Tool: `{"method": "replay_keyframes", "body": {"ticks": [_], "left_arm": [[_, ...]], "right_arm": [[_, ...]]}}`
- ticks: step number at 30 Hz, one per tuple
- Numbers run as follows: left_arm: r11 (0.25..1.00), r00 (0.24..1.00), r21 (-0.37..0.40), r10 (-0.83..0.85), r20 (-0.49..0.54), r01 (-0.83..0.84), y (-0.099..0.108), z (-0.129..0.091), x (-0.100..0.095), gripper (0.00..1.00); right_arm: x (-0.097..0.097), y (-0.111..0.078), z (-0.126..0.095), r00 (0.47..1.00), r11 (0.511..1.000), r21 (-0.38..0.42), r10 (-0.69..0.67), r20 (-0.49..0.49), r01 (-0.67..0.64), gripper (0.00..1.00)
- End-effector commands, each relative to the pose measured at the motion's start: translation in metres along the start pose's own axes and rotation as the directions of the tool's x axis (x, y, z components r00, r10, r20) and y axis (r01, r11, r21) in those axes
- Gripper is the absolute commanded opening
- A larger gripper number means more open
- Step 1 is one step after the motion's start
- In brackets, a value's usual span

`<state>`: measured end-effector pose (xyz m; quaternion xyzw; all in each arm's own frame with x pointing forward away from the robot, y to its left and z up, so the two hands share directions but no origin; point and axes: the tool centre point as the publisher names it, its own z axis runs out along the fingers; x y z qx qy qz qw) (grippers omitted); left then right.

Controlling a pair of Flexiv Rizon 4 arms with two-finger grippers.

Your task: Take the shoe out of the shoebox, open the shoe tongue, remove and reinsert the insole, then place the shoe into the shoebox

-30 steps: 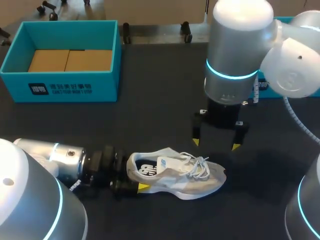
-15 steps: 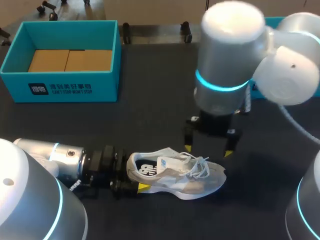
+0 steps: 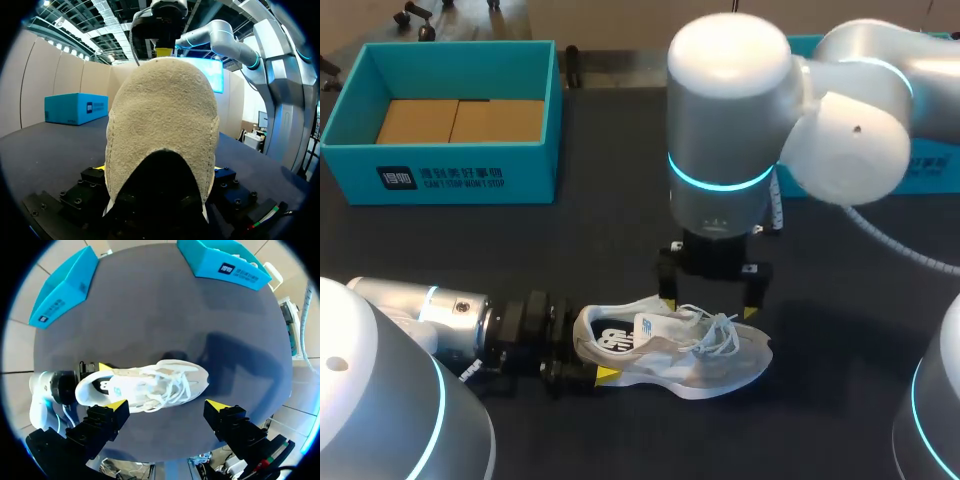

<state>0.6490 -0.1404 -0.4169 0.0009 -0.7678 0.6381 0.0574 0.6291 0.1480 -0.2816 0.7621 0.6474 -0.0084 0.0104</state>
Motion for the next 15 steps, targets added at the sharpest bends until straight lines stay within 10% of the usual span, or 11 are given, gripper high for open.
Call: {"method": "replay_keyframes", "body": {"ticks": [1, 15], "left_arm": [[1.000, 1.000, -0.001, 0.001, 0.003, -0.001, 0.000, 0.000, 0.001, 0.00], [1.000, 1.000, -0.001, 0.001, 0.003, -0.001, 0.000, 0.000, 0.001, 0.00]], "right_arm": [[0.075, -0.019, 0.013, 0.952, 0.984, -0.078, 0.175, 0.251, -0.161, 1.00], [0.100, -0.017, 0.022, 0.953, 0.990, -0.053, 0.142, 0.266, -0.133, 1.00]]}}
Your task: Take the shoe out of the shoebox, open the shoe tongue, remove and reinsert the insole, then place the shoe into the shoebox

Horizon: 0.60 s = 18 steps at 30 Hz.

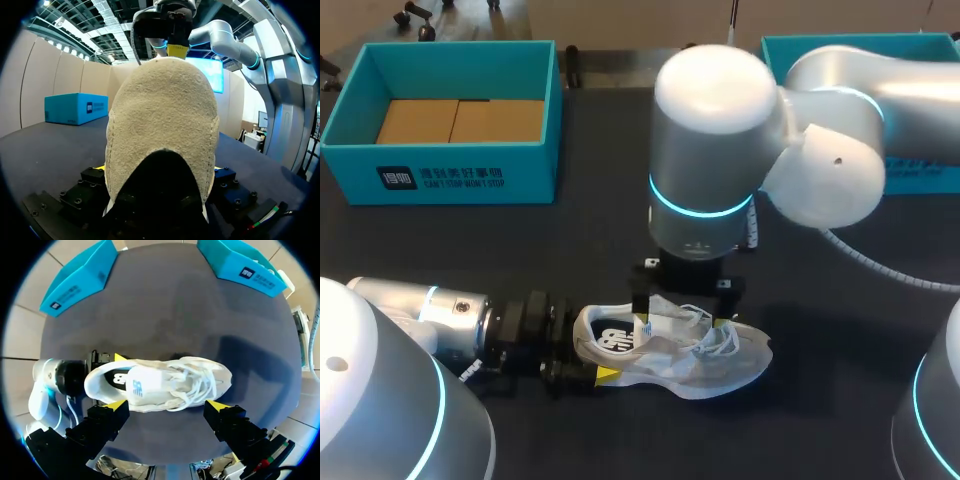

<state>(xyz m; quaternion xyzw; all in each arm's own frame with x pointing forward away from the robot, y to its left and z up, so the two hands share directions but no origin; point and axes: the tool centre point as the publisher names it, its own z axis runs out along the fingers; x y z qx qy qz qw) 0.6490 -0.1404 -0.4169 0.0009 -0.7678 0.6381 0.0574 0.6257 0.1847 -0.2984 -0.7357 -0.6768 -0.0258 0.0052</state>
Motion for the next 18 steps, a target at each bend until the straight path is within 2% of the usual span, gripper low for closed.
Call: {"method": "replay_keyframes", "body": {"ticks": [1, 8, 18], "left_arm": [[1.000, 1.000, -0.001, 0.001, 0.003, -0.001, 0.000, 0.000, 0.001, 0.00], [1.000, 1.000, -0.001, 0.001, 0.003, -0.001, 0.000, 0.000, 0.001, 0.00], [1.000, 1.000, -0.001, 0.001, 0.003, -0.001, 0.000, 0.000, 0.001, 0.00]], "right_arm": [[0.064, -0.003, 0.012, 0.918, 0.978, -0.039, 0.207, 0.339, -0.206, 1.00], [0.075, 0.002, 0.021, 0.872, 0.971, -0.047, 0.233, 0.431, -0.236, 1.00], [0.076, 0.007, 0.035, 0.822, 0.964, -0.051, 0.250, 0.511, -0.261, 1.00]]}}
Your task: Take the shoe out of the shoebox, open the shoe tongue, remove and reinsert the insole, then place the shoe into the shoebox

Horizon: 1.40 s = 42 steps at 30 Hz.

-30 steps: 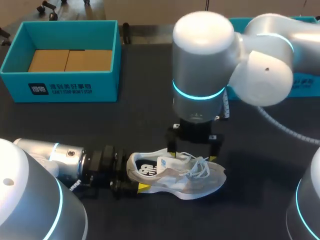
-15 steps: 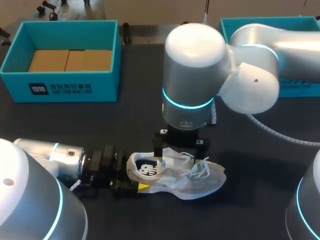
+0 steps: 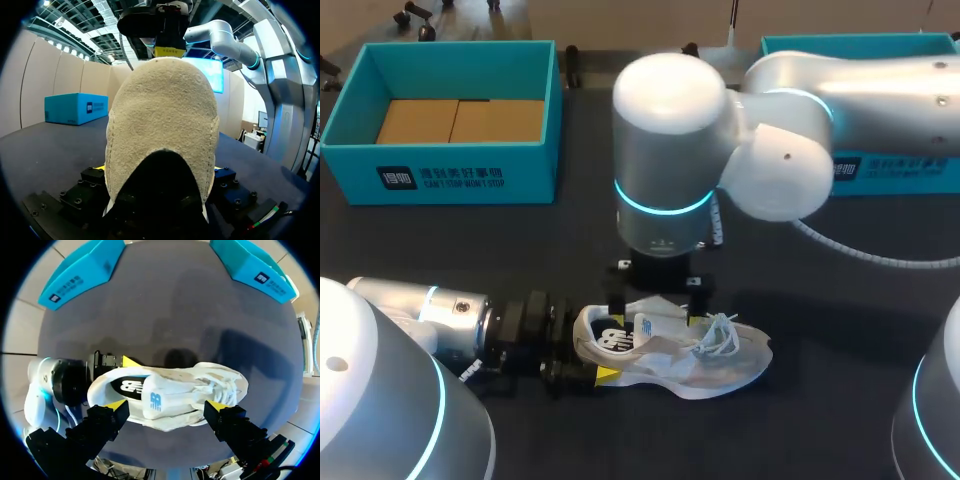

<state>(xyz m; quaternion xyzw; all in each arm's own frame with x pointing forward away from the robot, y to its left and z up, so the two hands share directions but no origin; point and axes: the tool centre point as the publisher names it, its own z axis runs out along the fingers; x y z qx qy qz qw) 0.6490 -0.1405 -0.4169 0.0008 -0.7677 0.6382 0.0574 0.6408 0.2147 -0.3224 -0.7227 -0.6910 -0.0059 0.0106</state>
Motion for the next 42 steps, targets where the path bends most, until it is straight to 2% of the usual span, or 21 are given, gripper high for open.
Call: {"method": "replay_keyframes", "body": {"ticks": [1, 14, 23, 42], "left_arm": [[1.000, 1.000, -0.001, 0.000, 0.003, 0.000, 0.000, 0.000, 0.001, 0.00], [1.000, 1.000, -0.001, 0.000, 0.003, 0.000, 0.000, 0.000, 0.001, 0.00], [1.000, 1.000, -0.001, 0.000, 0.003, 0.000, 0.000, 0.000, 0.001, 0.00], [1.000, 1.000, -0.001, 0.000, 0.003, 0.000, 0.000, 0.000, 0.001, 0.00]], "right_arm": [[0.046, -0.003, 0.009, 0.818, 0.949, -0.080, 0.303, 0.489, -0.304, 1.00], [0.029, -0.009, 0.017, 0.757, 0.931, -0.100, 0.345, 0.554, -0.351, 1.00], [0.011, -0.011, 0.016, 0.755, 0.921, -0.115, 0.372, 0.539, -0.372, 1.00], [-0.012, -0.008, 0.021, 0.772, 0.913, -0.130, 0.398, 0.495, -0.387, 1.00]]}}
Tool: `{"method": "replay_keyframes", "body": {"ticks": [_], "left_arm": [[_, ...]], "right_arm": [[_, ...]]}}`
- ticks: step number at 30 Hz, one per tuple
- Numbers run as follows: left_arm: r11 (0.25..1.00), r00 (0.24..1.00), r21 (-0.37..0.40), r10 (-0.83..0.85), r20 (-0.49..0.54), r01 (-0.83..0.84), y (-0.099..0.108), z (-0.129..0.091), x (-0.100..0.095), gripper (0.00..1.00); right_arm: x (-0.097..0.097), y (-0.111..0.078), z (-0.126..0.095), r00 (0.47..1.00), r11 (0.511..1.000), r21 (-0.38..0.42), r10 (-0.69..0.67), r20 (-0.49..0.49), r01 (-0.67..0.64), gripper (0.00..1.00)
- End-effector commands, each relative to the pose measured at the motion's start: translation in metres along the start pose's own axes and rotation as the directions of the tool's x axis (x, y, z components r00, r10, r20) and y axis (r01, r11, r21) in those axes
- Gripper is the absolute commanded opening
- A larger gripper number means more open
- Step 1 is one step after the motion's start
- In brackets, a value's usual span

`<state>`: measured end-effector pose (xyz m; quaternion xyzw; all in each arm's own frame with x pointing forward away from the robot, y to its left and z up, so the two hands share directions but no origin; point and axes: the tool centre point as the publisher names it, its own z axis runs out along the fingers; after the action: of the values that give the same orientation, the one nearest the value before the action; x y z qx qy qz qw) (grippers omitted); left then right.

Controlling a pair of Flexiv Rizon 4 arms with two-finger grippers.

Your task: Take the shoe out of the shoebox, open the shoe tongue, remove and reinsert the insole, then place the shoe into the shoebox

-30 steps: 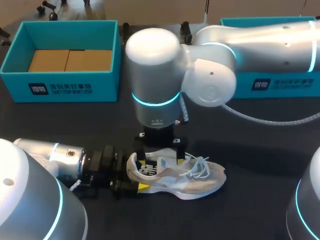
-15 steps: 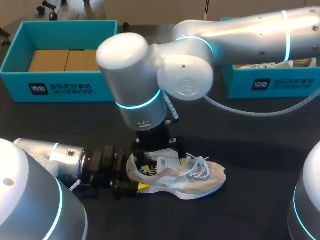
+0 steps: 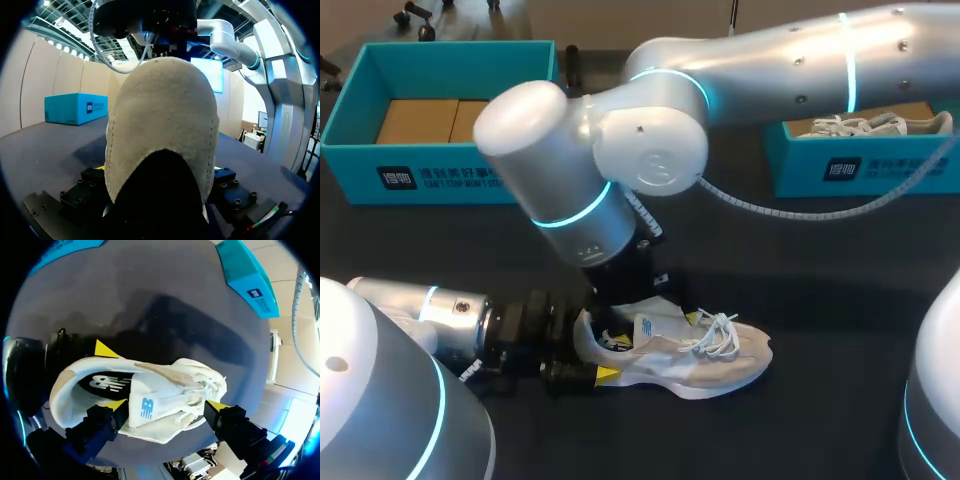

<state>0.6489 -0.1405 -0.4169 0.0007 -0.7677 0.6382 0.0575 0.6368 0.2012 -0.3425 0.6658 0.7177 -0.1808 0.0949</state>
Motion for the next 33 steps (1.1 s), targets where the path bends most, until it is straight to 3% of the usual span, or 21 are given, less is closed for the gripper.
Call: {"method": "replay_keyframes", "body": {"ticks": [1, 10, 22, 33], "left_arm": [[1.000, 1.000, -0.001, 0.001, 0.004, -0.001, 0.000, 0.000, 0.001, 0.00], [1.000, 1.000, -0.001, 0.001, 0.004, -0.001, 0.000, 0.000, 0.001, 0.00], [1.000, 1.000, -0.001, 0.001, 0.004, -0.001, 0.000, 0.000, 0.001, 0.00], [1.000, 1.000, -0.001, 0.001, 0.004, -0.001, 0.000, 0.000, 0.001, 0.00]], "right_arm": [[0.002, -0.003, 0.001, 0.844, 0.849, -0.031, 0.527, 0.099, -0.527, 1.00], [-0.002, -0.001, 0.005, 0.832, 0.836, -0.040, 0.548, 0.080, -0.547, 1.00], [-0.030, -0.007, 0.009, 0.769, 0.769, -0.042, 0.639, 0.025, -0.638, 1.00], [-0.040, -0.005, 0.004, 0.744, 0.744, -0.032, 0.667, -0.023, -0.668, 1.00]]}}
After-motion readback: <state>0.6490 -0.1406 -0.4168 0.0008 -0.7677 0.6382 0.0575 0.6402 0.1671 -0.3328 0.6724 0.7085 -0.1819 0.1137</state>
